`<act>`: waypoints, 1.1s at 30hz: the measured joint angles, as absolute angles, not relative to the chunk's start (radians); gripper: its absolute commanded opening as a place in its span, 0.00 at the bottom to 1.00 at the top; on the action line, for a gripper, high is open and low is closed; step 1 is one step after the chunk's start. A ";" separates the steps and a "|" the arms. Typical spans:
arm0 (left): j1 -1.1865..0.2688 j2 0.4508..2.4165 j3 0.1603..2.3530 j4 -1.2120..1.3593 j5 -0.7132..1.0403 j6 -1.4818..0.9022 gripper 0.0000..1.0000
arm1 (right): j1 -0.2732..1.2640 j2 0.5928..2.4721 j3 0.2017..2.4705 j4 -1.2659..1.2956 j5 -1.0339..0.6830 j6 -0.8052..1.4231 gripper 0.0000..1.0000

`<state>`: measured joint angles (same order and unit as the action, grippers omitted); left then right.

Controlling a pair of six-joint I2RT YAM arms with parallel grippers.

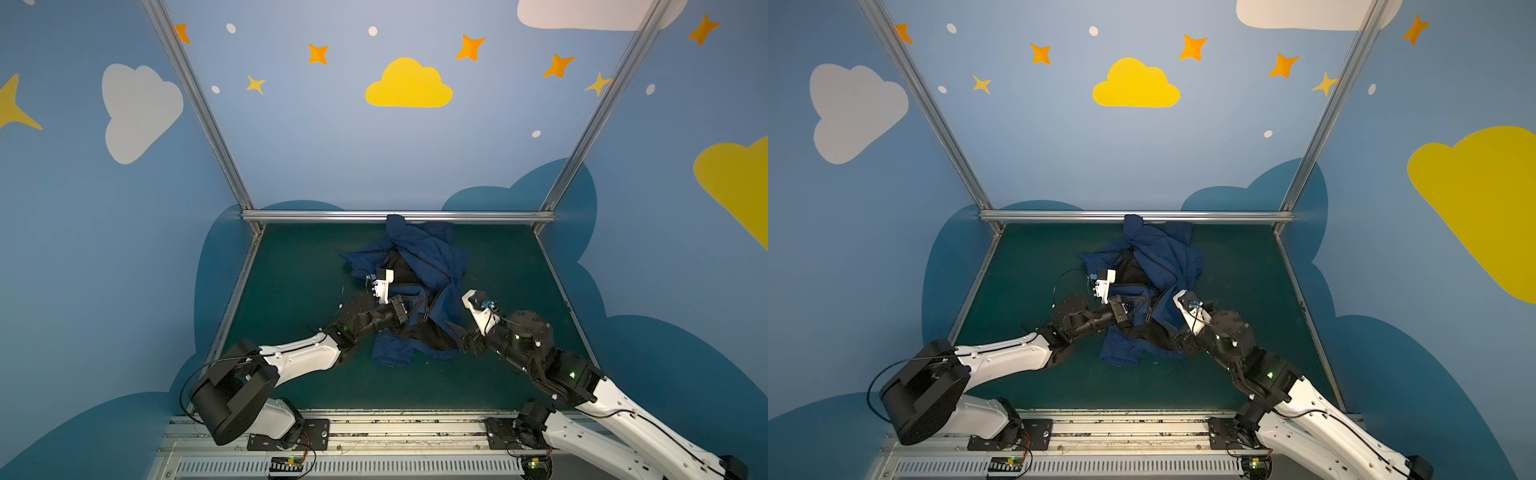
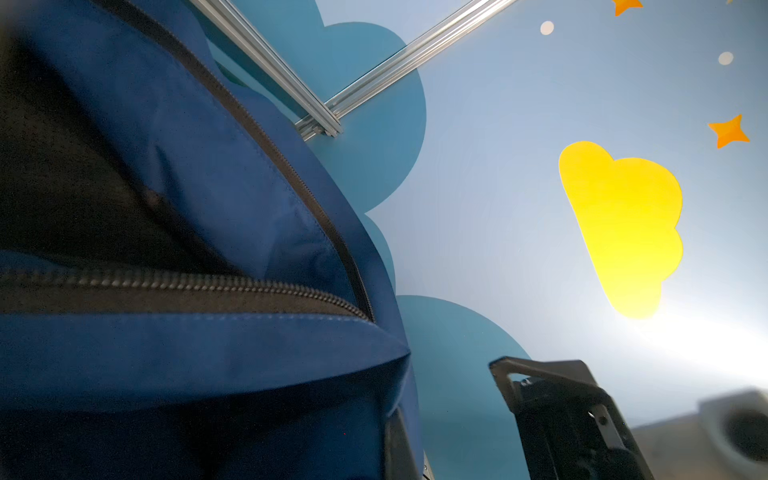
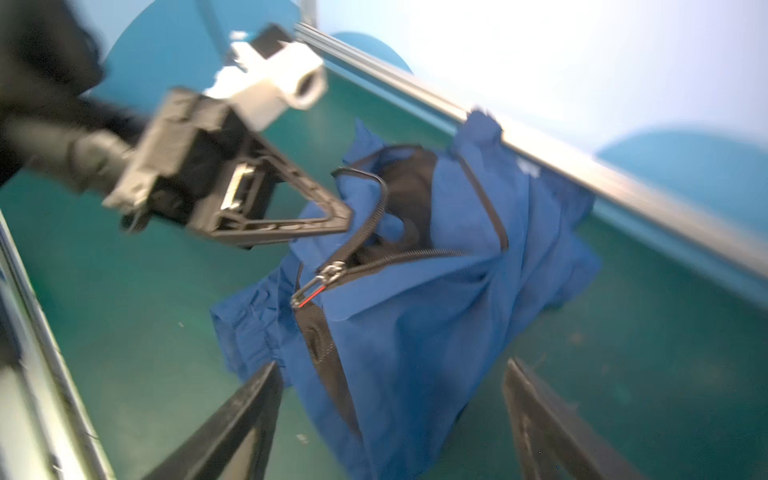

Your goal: Zip up the jacket

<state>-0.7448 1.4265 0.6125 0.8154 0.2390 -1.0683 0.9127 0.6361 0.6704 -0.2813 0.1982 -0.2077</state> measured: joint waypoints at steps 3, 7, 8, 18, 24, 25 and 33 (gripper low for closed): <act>-0.744 1.427 0.612 0.810 0.239 -1.072 0.03 | 1.007 0.621 0.627 -0.232 0.245 -0.405 0.84; -0.743 1.425 0.612 0.807 0.239 -1.076 0.03 | 1.099 0.669 0.582 -0.147 0.297 -0.603 0.83; -0.743 1.424 0.612 0.805 0.239 -1.077 0.03 | 1.108 0.689 0.574 -0.130 0.301 -0.638 0.83; -0.743 1.393 0.612 0.782 0.236 -1.078 0.03 | 1.115 0.853 0.549 0.043 0.334 -0.793 0.69; -0.742 1.387 0.612 0.770 0.224 -1.078 0.03 | 1.112 0.906 0.538 0.145 0.357 -0.838 0.63; -0.742 1.387 0.612 0.768 0.224 -1.078 0.03 | 1.108 0.910 0.532 0.164 0.362 -0.845 0.63; -0.742 1.387 0.612 0.763 0.223 -1.078 0.03 | 1.074 0.950 0.507 0.255 0.374 -0.854 0.63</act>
